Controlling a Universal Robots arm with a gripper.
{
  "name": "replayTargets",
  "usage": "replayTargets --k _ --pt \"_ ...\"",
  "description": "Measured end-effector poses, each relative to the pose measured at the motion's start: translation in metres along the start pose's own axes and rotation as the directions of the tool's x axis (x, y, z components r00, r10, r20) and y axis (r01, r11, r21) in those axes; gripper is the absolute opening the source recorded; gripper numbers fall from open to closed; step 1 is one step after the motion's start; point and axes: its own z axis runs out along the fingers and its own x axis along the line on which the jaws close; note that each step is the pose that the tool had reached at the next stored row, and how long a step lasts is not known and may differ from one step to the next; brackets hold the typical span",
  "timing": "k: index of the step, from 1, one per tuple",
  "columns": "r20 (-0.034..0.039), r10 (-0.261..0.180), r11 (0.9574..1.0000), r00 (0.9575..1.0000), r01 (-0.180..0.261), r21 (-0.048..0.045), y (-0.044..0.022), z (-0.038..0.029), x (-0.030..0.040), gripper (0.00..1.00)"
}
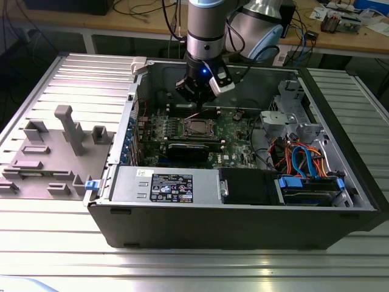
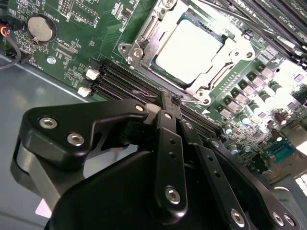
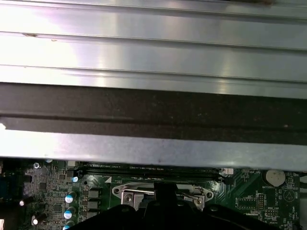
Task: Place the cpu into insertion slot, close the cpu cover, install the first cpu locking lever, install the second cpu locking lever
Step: 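Install the first cpu locking lever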
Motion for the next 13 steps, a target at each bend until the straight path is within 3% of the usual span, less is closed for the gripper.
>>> replayTargets --k 13 --pt "-0.0002 -0.003 1.0000 1.0000 0.003 -0.0006 0.0030 0.0088 -0.0123 0.11"
